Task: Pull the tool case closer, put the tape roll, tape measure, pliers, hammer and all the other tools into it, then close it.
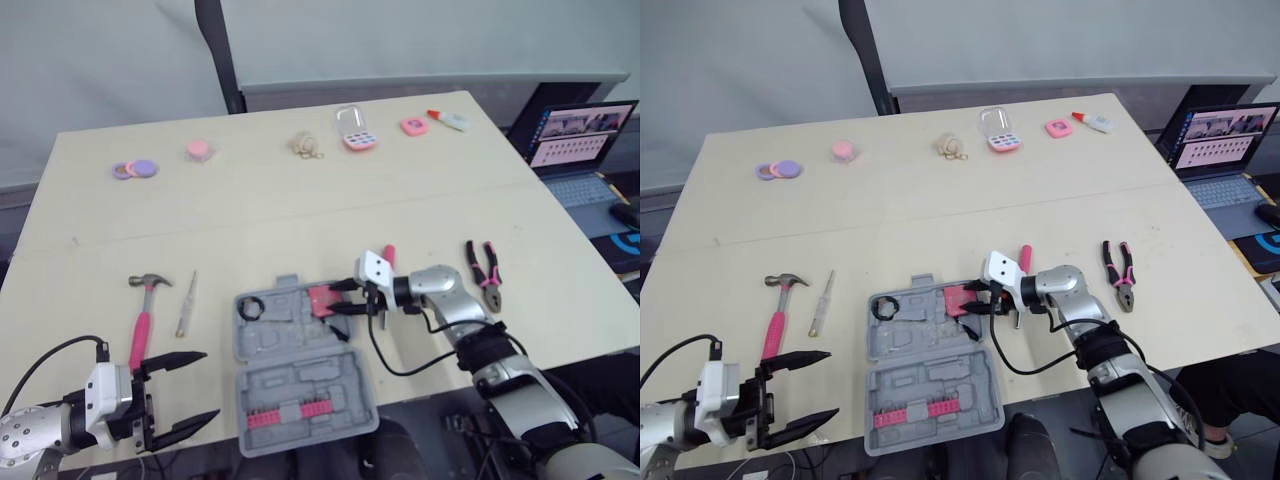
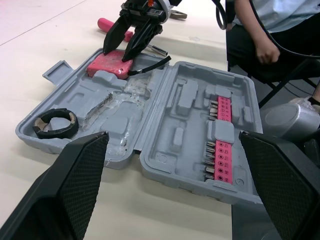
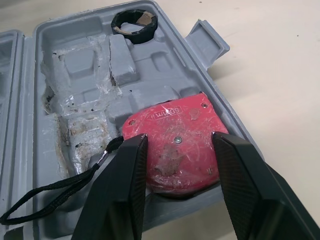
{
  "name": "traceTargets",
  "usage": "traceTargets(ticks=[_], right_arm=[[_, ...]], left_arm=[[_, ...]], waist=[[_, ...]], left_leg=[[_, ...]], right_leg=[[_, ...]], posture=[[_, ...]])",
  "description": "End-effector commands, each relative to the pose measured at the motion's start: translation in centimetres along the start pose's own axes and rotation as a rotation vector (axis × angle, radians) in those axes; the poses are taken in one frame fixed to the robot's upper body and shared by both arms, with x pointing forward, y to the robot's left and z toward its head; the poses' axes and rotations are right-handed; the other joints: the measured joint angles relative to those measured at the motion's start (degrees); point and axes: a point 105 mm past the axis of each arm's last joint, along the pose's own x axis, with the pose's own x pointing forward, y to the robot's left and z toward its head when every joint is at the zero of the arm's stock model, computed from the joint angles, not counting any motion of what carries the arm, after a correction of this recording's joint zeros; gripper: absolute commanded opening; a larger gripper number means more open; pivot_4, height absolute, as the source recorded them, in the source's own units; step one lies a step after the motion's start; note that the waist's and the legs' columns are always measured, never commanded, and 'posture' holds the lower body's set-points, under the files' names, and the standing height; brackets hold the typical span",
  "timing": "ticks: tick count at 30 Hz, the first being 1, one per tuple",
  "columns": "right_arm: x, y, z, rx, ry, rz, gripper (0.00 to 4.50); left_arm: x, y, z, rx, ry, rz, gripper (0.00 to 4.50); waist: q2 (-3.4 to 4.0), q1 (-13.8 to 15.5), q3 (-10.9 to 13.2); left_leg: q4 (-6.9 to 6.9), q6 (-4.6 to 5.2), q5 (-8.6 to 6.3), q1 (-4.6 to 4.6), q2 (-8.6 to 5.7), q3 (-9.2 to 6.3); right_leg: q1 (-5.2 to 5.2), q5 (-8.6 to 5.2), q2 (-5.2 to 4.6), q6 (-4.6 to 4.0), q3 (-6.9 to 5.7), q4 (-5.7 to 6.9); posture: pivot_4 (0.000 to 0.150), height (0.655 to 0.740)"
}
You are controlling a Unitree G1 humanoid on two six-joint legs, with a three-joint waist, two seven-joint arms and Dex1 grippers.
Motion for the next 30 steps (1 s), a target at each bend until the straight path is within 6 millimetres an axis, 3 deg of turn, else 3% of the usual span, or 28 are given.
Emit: traceTargets(ticks=[1, 6, 11, 15, 20, 27, 30], right_arm=[[0.2, 1.4, -3.7, 0.071, 0.119, 0.018, 2.16], [0.1, 0.8, -2.9, 0.054, 0.093, -0.013, 2.16], [-0.8, -0.3, 0.6, 0.000, 0.003, -0.076, 2.16], [-3.2, -1.6, 3.8, -0.042, -0.054, -0.196, 2.16], [-6.7, 0.5, 6.9, -0.051, -0.098, -0.237, 2.16], [-9.8, 4.7, 5.8, 0.013, -0.033, -0.266, 2.16], [-11.3, 7.0, 3.1, 0.094, 0.083, -0.268, 2.16]], left_arm=[[0.0, -0.2, 0.6, 0.034, -0.005, 0.000, 4.50], [0.3, -0.2, 0.6, 0.029, -0.010, -0.004, 4.50], [0.5, 0.7, 1.0, 0.004, -0.049, 0.036, 4.50], [0.6, 1.2, 0.7, -0.016, -0.068, 0.064, 4.50], [1.0, 2.3, 1.8, -0.019, -0.133, 0.116, 4.50], [0.4, 2.7, 3.2, -0.071, -0.172, 0.195, 4.50], [0.1, 2.1, 2.5, -0.120, -0.134, 0.228, 4.50]], waist=[[-0.02, 0.00, -0.03], [-0.09, 0.01, -0.11], [-0.04, 0.07, -0.08], [0.11, 0.19, 0.02], [0.16, 0.61, 0.06], [0.13, 0.72, 0.06], [0.11, 0.77, 0.05]], left_leg=[[0.00, 0.00, 0.00, 0.00, 0.00, 0.00], [0.00, 0.00, 0.00, 0.01, 0.01, -0.01], [0.00, 0.00, 0.00, -0.01, 0.01, -0.02], [0.00, 0.01, -0.01, -0.13, -0.04, -0.02], [0.00, 0.02, -0.02, -0.17, -0.02, -0.04], [-0.02, 0.05, -0.08, -0.14, -0.04, 0.00], [-0.02, 0.06, -0.09, -0.12, -0.05, 0.05]], right_leg=[[0.00, 0.00, 0.00, 0.00, 0.00, 0.00], [0.01, 0.00, 0.00, 0.00, 0.00, 0.00], [-0.01, 0.00, 0.00, -0.01, 0.00, 0.00], [-0.13, 0.00, -0.05, -0.01, 0.00, -0.01], [-0.14, 0.00, -0.03, -0.01, -0.05, -0.04], [-0.09, 0.01, -0.04, 0.01, 0.00, -0.11], [-0.08, 0.02, -0.03, 0.02, 0.04, -0.15]], posture=[[0.150, 0.7287], [0.150, 0.7287], [0.150, 0.7287], [0.150, 0.7287], [0.150, 0.7287], [0.150, 0.7287], [0.150, 0.7287]])
